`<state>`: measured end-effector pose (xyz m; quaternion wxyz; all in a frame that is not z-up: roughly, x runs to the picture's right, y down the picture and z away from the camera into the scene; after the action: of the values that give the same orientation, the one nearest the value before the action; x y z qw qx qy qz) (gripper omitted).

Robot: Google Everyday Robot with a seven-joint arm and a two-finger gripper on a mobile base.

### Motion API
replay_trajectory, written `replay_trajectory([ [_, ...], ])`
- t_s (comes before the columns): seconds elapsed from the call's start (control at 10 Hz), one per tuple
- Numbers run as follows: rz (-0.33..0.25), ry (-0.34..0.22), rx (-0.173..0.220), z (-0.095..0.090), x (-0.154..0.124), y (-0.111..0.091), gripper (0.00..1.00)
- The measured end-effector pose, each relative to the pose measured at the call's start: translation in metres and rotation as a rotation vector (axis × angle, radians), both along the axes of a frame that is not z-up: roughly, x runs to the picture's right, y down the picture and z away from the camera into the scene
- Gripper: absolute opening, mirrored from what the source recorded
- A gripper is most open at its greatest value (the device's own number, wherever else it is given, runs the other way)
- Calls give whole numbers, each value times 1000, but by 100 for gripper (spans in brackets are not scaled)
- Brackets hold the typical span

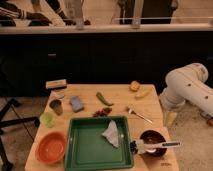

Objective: Place sponge in red bowl

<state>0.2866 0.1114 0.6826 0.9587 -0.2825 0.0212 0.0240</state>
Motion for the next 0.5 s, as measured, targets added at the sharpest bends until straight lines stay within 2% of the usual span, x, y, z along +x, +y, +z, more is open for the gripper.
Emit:
replay_trajectory([
  [0.1, 0, 0, 0, 0, 0, 0, 80],
  [0.5, 1, -1, -1, 1, 0, 1, 80],
])
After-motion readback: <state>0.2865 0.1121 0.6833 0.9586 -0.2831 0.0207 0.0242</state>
